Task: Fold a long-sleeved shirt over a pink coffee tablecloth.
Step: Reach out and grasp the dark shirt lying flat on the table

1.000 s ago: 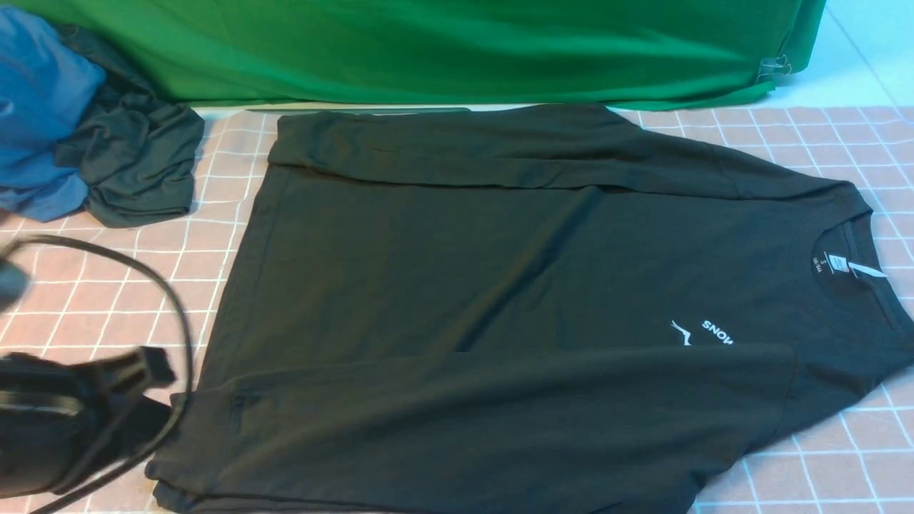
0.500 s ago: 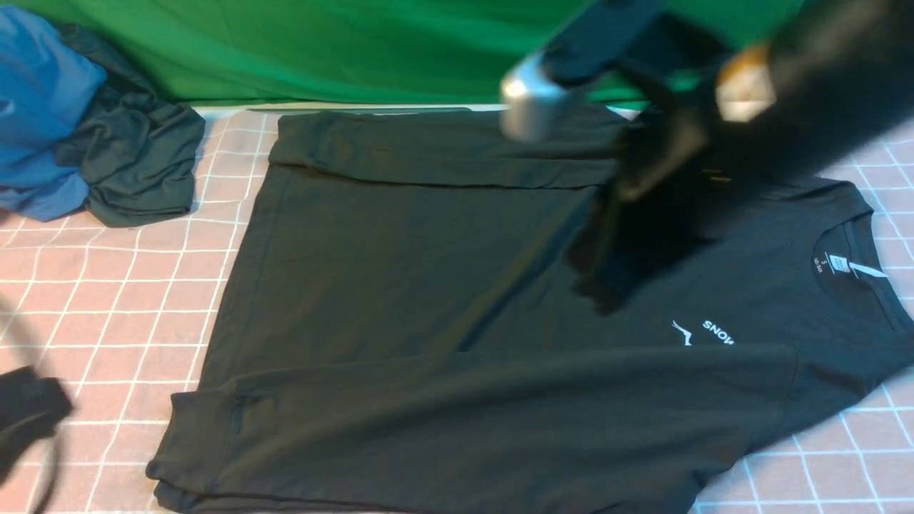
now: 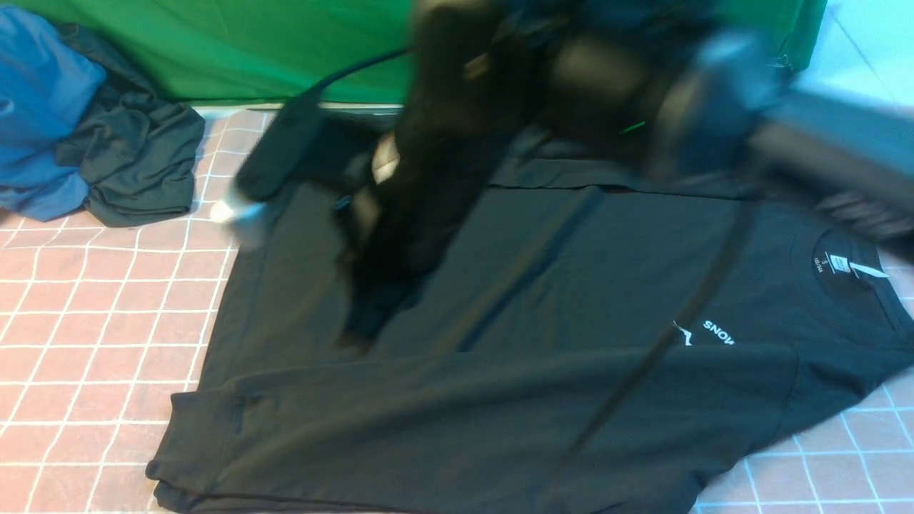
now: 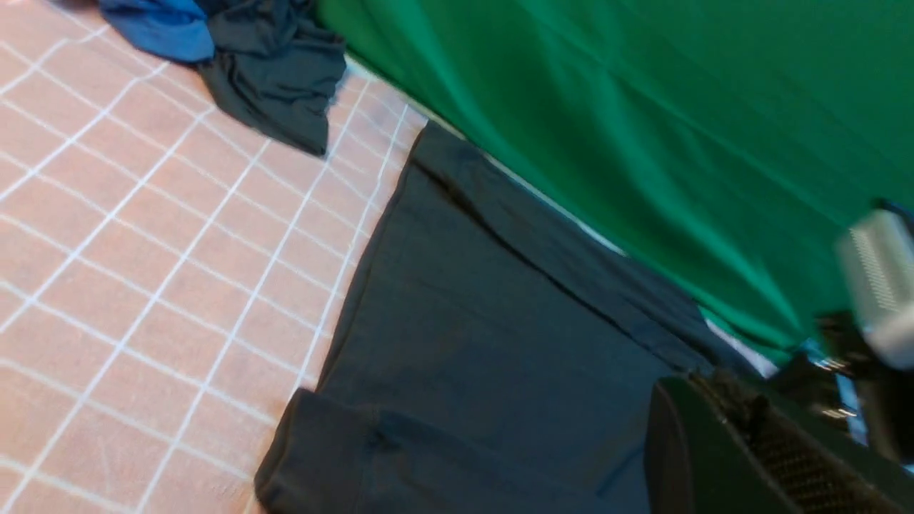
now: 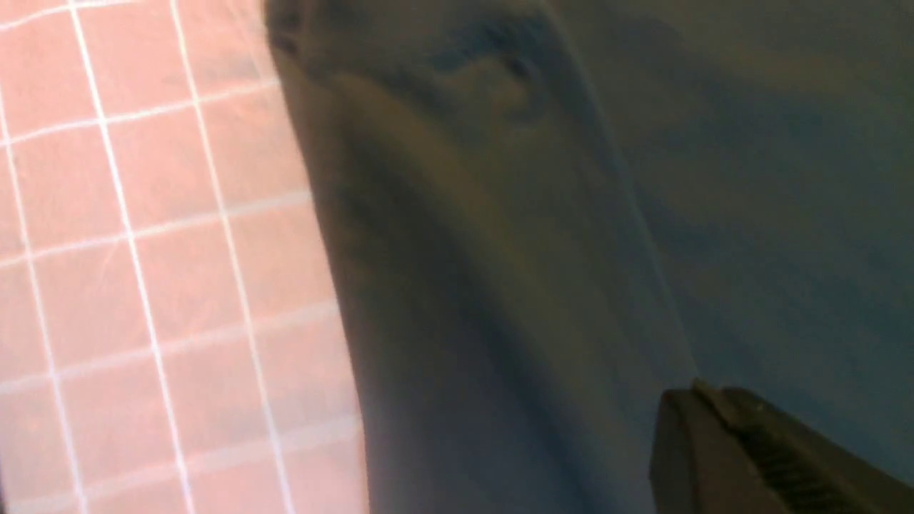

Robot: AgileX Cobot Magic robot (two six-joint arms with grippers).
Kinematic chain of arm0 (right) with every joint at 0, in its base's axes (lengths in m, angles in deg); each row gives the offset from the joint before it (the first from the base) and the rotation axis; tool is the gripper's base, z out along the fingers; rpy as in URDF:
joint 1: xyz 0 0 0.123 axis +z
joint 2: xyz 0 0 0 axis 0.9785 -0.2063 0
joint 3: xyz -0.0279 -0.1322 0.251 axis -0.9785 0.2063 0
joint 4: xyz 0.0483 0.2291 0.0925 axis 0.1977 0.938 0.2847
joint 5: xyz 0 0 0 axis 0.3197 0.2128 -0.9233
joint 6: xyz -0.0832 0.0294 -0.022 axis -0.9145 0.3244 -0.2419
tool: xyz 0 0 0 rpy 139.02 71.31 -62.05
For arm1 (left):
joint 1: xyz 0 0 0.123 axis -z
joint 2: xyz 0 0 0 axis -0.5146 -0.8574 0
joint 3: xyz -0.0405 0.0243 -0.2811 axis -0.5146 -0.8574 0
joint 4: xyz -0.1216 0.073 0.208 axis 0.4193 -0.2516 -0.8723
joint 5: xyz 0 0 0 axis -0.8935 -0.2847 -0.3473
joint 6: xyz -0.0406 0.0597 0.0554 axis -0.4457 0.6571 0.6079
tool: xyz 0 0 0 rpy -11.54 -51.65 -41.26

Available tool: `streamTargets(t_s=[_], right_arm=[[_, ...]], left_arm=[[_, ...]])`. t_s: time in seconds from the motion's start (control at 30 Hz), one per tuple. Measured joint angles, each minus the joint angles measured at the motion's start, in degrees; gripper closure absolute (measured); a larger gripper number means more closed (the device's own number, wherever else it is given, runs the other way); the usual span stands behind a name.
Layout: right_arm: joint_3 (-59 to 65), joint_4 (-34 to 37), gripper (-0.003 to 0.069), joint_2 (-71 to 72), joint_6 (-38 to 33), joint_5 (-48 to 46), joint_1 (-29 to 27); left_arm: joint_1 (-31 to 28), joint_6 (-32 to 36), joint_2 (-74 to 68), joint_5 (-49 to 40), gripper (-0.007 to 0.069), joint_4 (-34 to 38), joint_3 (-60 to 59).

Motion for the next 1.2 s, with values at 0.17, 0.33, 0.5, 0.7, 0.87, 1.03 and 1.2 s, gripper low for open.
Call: streamTargets(t_s=[0.17,0.33,0.5,0.7,0.87,1.03,1.2], right_arm=[[-9.1,0.1,0.0393,-9.1,-2.5,2.4,2.9],[-13.5,0.3,0.0249,-15.0,-2.9,4.2,4.1],[-15.2,0.2,0.0211,-19.7,-2.9,8.9,4.3],[-15.3,0.2,0.0211,-22.1,-2.9,12.3,4.5],[-15.3,0.2,0.0211,-23.1,-2.9,14.4,4.5],[-15.3,0.0,0.0211,-24.5,-2.9,15.7,4.5],[-15.4,0.0,0.024,-25.3,-2.9,16.0,4.5]], left_arm=[[0.0,0.0,0.0,-2.3,0.0609,-0.2,0.0],[0.0,0.0,0.0,-2.7,0.0609,-0.4,0.0],[0.0,0.0,0.0,-4.0,0.0609,-1.1,0.0],[0.0,0.0,0.0,-4.8,0.0609,-1.9,0.0],[0.0,0.0,0.0,-4.8,0.0609,-1.9,0.0],[0.0,1.1,0.0,-4.9,0.0609,-1.9,0.0],[0.0,2.0,0.0,-5.2,0.0609,-1.9,0.0]])
